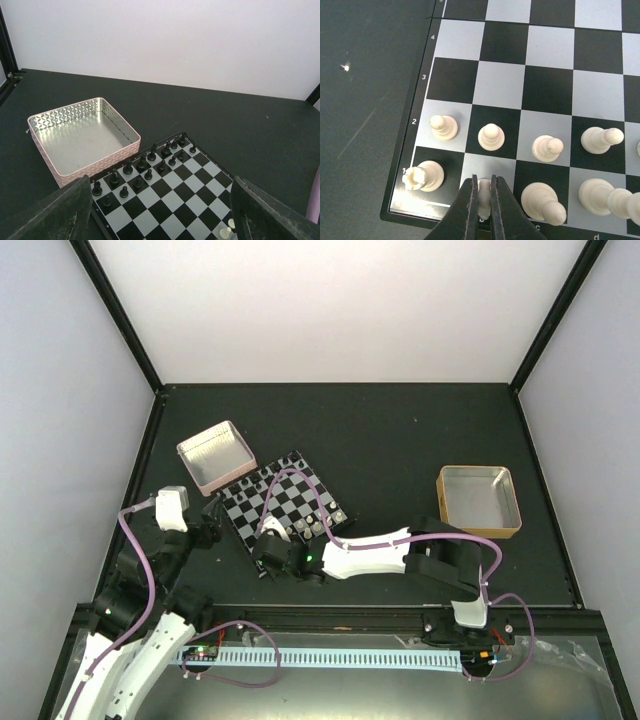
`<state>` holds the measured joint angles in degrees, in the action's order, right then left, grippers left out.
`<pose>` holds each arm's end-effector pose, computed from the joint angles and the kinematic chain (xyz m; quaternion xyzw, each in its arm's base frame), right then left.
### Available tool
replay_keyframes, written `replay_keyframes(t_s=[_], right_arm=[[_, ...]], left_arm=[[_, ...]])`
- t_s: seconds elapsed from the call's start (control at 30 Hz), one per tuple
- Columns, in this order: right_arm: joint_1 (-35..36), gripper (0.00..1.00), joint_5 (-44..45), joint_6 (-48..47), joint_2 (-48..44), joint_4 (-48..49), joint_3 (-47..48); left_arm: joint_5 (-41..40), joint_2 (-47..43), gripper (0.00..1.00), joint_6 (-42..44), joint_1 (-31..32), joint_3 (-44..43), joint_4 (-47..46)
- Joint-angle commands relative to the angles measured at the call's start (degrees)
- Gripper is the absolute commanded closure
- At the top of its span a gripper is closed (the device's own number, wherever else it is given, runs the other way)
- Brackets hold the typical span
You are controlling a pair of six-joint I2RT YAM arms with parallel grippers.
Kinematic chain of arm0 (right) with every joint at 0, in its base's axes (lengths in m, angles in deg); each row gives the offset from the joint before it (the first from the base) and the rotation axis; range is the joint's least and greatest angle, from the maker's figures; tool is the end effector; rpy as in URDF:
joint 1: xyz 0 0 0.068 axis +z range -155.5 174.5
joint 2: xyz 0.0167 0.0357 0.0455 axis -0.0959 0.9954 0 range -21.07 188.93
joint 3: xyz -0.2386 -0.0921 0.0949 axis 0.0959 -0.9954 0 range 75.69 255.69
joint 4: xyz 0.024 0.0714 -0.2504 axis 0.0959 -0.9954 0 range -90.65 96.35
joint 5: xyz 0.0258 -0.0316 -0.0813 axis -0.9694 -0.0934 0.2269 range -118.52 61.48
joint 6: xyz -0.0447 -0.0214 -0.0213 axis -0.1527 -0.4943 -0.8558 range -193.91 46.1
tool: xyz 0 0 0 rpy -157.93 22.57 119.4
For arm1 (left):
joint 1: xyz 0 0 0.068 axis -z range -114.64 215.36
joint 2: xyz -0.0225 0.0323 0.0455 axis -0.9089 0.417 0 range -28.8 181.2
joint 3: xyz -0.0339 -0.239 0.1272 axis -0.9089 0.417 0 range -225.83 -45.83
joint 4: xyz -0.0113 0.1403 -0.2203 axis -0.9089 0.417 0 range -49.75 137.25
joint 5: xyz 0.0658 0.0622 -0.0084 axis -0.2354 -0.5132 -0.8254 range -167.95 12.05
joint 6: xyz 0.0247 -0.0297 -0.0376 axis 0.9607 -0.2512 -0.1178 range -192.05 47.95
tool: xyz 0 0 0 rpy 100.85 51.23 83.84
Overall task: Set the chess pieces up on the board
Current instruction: Place the chess piece on the chessboard, then reset both arms
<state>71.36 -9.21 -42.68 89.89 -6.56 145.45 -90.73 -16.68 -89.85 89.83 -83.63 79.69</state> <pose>0.1027 0.3883 0.1565 -0.3161 0.8845 0.1522 0.3075 0.0599 -0.0186 0.3033 -0.0231 0.7845 -0.1397 0.6038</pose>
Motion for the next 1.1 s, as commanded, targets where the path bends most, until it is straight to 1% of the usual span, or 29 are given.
replay_keyframes(t_s=[0.0,0.2,0.3,0.47,0.6,0.73,0.83,0.93,0.97,1.07], right_arm=[[0.3,0.93,2.9,0.6,0.9,1.6,0.8],[0.4,0.88,2.0,0.4,1.4,1.9,0.7],[0.4,0.83,1.7,0.6,0.8,1.8,0.5],[0.4,0.74,2.0,1.6,-1.8,1.1,0.2],[0.4,0.70,2.5,2.2,-4.9,0.5,0.4],[0.3,0.67,3.1,3.2,-9.8,-0.1,0.3],[0.0,0.63,4.6,4.3,-15.0,-1.0,-0.6],[-1.5,0.56,5.7,5.9,-20.5,-2.8,-2.4],[-2.2,0.54,5.8,6.7,-23.2,-4.1,-3.5],[-5.9,0.47,5.9,8.7,-30.5,-6.9,-7.1]], left_arm=[[-0.7,0.5,0.23,-0.4,0.3,-0.4,0.4],[-0.7,0.7,0.23,-0.5,0.3,-0.4,0.4],[-0.8,0.8,0.23,-0.5,0.3,-0.4,0.4],[-0.3,1.1,0.21,-1.4,0.3,-0.4,0.3],[-0.1,1.7,0.18,-2.3,0.3,-0.7,0.2],[0.7,2.6,0.12,-3.9,0.3,-1.9,0.4],[2.3,4.1,0.01,-5.9,0.3,-3.8,1.8],[5.2,6.8,0.01,-8.6,0.3,-6.0,3.7],[7.4,7.6,0.01,-9.2,0.3,-6.6,4.1],[10.9,8.9,0.01,-10.3,0.3,-7.8,4.3]])
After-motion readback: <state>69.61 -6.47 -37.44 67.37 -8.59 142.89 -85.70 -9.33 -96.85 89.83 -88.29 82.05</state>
